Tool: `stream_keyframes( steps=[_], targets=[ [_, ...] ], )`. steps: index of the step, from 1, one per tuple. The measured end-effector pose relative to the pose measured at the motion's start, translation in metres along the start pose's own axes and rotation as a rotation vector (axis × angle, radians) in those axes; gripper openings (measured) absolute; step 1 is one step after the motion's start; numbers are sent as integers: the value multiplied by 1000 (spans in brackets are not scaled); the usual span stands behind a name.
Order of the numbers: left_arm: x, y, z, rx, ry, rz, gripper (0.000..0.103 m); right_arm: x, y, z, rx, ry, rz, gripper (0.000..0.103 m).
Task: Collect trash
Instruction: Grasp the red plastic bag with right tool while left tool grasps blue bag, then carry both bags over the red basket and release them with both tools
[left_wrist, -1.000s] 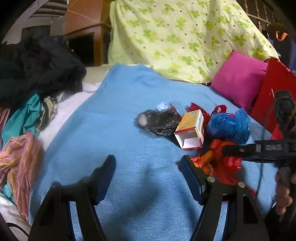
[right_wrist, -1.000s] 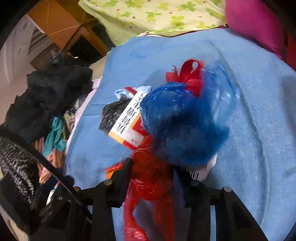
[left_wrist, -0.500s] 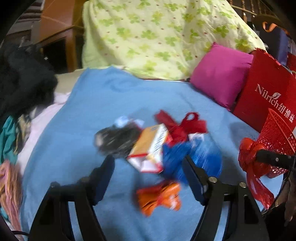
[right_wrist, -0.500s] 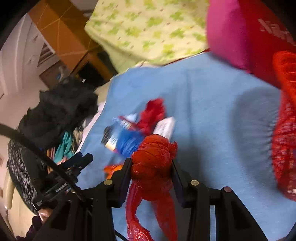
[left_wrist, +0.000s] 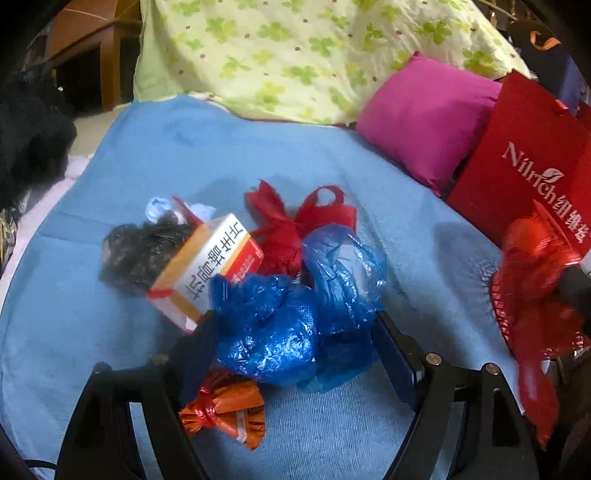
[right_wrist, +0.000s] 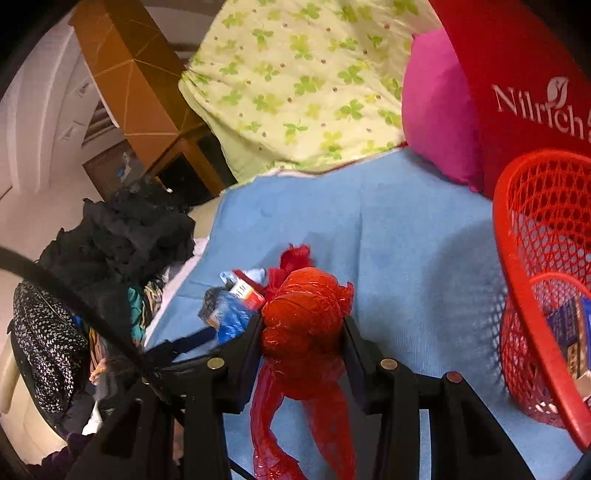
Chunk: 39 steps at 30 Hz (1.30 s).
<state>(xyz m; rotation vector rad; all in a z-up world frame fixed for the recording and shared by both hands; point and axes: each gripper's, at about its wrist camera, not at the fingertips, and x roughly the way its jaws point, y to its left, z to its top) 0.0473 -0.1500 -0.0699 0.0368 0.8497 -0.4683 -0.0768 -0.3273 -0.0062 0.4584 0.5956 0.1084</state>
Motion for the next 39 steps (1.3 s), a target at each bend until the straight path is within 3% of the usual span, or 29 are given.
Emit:
stream_keyframes(
  steps=[1, 4, 6, 9, 20, 29, 39],
  targets=[
    [2, 1, -1, -14, 0, -13, 81, -2, 2, 1, -10, -16, 3, 44],
    [5, 5, -1, -40, -7, -58, 62, -4, 7, 1, -33, -31, 3, 44],
    [2, 6, -1, -39, -15, -47, 43, -3, 11, 1, -45, -31, -3, 44],
    [-3, 9, 0, -43, -19, -49, 39, -4, 14, 1, -64, -43, -11, 44],
    [-68, -6, 5, 2, -168, -2, 37, -41, 33, 1, -174, -248, -26, 44],
    [-115, -65, 20, 183, -281, 156, 37, -74, 24, 6, -170, -363, -67, 44],
    [-137, -120, 20, 307, -335, 150, 37, -109, -15, 12, -86, -445, -125, 44]
  ],
)
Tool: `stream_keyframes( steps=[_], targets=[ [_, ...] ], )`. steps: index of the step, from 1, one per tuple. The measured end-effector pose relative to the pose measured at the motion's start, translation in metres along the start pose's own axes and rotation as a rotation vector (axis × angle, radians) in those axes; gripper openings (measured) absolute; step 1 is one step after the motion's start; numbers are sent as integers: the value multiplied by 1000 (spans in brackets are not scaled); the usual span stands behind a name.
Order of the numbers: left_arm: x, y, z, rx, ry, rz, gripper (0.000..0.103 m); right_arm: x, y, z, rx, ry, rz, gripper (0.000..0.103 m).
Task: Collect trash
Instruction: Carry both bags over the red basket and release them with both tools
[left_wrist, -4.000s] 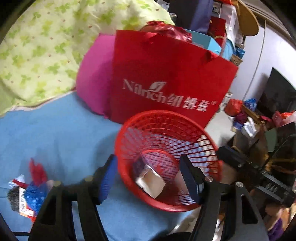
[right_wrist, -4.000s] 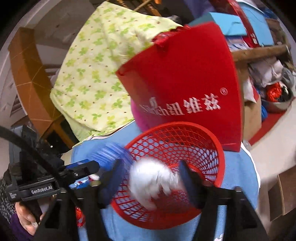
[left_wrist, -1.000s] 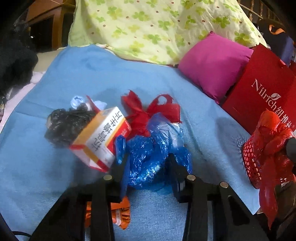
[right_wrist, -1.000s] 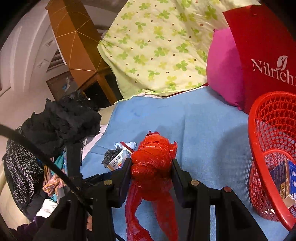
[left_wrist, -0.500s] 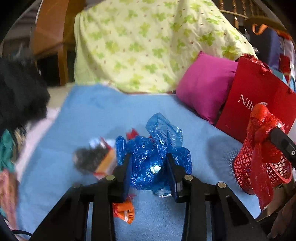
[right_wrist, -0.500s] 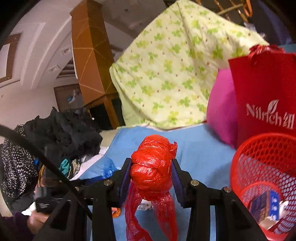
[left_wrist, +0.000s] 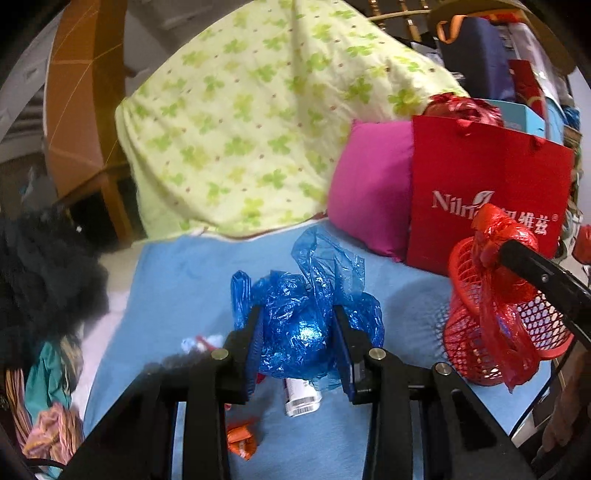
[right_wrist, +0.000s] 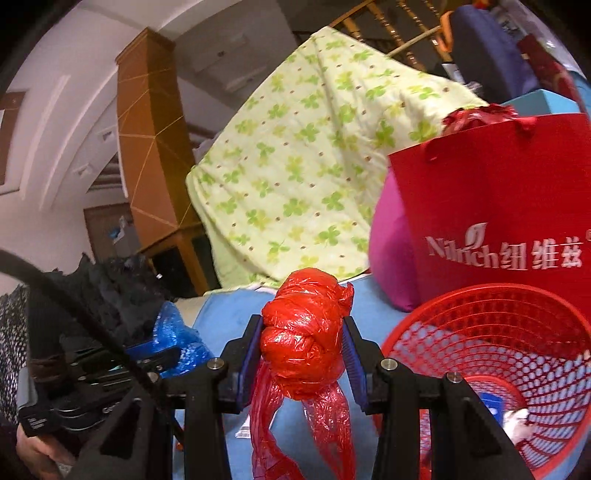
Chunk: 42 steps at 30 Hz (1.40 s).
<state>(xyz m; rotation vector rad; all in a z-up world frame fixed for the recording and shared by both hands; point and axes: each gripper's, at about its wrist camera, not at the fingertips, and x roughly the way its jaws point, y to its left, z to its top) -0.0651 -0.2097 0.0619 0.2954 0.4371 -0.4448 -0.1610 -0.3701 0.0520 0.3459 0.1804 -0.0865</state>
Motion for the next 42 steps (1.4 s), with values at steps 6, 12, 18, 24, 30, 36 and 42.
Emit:
stream_keyframes(
  steps=[6, 12, 18, 24, 30, 36, 42],
  targets=[
    [-1, -31, 14, 49, -18, -33, 37, -16, -28, 6, 49, -38, -50, 44],
    [-1, -62, 25, 85, -28, -86, 38, -31, -56, 10, 125, -69, -95, 44],
    [0, -86, 35, 76, -40, -200, 38, -43, -82, 12, 187, -100, -142, 45],
    [10, -115, 47, 58, -51, -365, 40, -52, -113, 14, 284, -115, -170, 47],
    [38, -139, 47, 20, 48, -483, 49, -50, -142, 11, 398, -84, -190, 50],
    [30, -138, 36, 59, 19, -454, 61, -55, -155, 8, 476, -101, -189, 74],
    [14, -108, 25, 128, -14, -282, 64, -52, -122, 16, 342, -122, -169, 74]
  ],
)
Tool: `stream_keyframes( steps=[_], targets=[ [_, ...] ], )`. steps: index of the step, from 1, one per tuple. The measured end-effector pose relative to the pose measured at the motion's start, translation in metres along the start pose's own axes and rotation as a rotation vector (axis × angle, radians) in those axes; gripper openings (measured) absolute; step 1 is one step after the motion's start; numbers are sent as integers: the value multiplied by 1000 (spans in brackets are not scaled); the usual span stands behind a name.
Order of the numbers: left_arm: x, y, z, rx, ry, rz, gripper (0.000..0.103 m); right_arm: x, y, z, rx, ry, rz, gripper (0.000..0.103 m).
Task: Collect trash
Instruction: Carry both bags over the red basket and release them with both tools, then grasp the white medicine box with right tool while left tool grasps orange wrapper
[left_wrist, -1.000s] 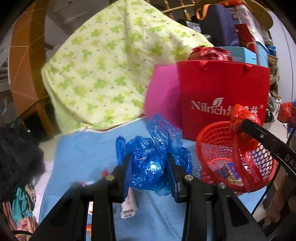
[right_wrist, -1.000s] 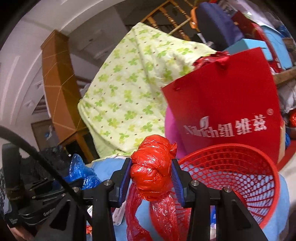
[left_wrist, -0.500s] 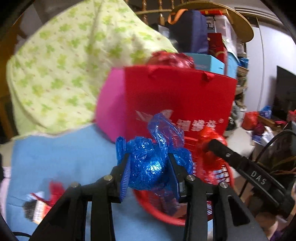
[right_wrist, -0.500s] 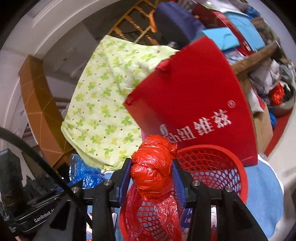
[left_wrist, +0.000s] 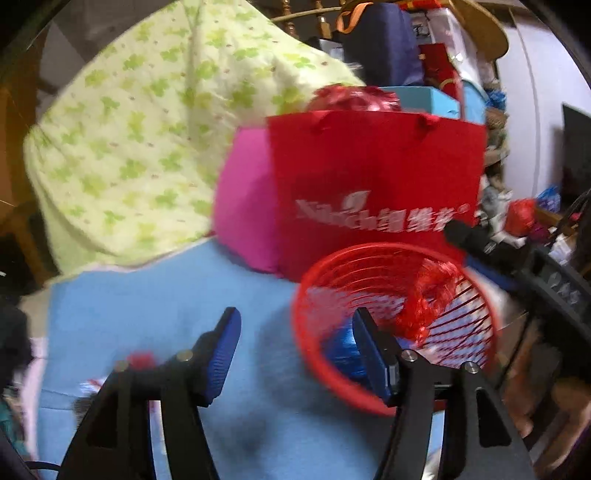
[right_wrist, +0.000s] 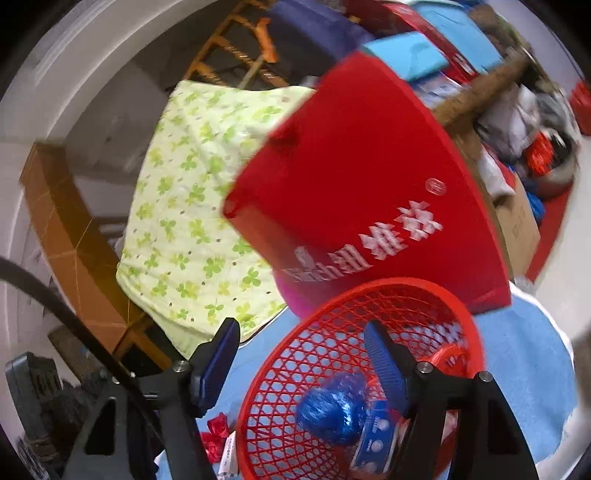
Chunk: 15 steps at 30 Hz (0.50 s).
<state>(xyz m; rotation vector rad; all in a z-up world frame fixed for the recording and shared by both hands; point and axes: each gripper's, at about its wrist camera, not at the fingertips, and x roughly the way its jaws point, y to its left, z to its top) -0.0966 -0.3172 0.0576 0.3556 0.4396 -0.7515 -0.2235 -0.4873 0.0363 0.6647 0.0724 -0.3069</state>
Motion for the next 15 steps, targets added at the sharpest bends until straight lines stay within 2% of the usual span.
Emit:
stream_keyframes(
  steps=[4, 8, 15],
  targets=[
    [-18, 33, -12, -21, 7, 106, 64, -2, 40, -12, -140, -36, 62, 74],
    [-33, 65, -23, -39, 11, 205, 65, 1, 73, -24, -211, -47, 127, 74],
    [-57, 120, -46, -91, 28, 332, 65, 17, 132, -57, -338, -10, 223, 74]
  ],
)
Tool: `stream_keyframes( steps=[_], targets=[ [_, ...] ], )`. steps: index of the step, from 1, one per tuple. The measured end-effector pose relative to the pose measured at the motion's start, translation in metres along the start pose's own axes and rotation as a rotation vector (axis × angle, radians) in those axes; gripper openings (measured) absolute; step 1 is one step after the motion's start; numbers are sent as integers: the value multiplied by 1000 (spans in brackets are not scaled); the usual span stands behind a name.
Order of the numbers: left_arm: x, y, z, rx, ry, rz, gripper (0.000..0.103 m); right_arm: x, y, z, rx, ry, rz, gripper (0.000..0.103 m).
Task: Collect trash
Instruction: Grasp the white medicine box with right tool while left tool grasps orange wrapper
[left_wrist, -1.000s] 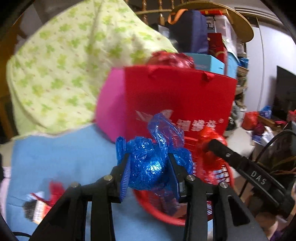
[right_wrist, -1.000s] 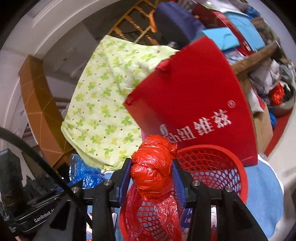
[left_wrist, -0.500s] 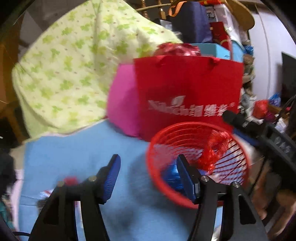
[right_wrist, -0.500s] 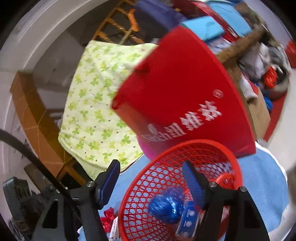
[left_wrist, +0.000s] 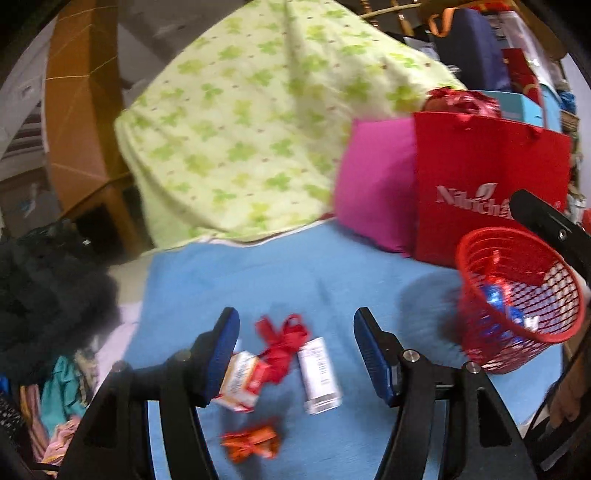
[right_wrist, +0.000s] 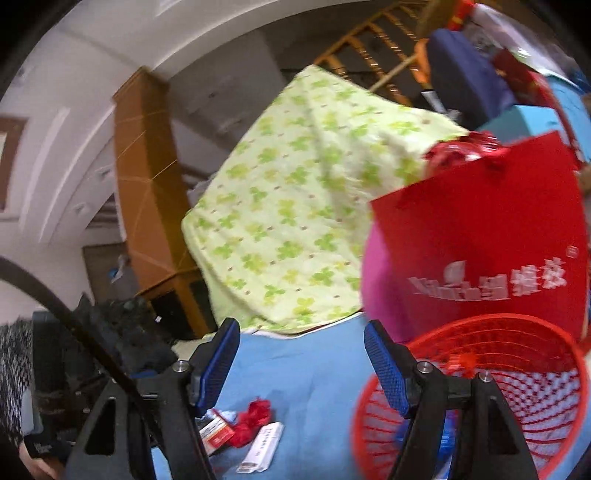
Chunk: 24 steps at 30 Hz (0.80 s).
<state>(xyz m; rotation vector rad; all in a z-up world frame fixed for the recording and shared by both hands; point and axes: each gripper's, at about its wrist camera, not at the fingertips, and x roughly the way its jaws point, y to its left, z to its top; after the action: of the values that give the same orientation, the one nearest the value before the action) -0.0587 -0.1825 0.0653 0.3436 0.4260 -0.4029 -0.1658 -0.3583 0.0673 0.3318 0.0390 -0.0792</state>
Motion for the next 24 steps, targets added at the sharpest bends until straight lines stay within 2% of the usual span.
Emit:
stream_keyframes(
  steps=[4, 9, 24],
  targets=[
    [2, 21, -8, -25, 16, 28, 65, 19, 32, -13, -63, 55, 38, 74],
    [4, 41, -15, -58, 25, 49, 65, 39, 50, -27, -83, 117, 54, 74],
    [17, 72, -43, -103, 80, 83, 66, 68, 55, -46, -49, 240, 23, 74]
  ],
)
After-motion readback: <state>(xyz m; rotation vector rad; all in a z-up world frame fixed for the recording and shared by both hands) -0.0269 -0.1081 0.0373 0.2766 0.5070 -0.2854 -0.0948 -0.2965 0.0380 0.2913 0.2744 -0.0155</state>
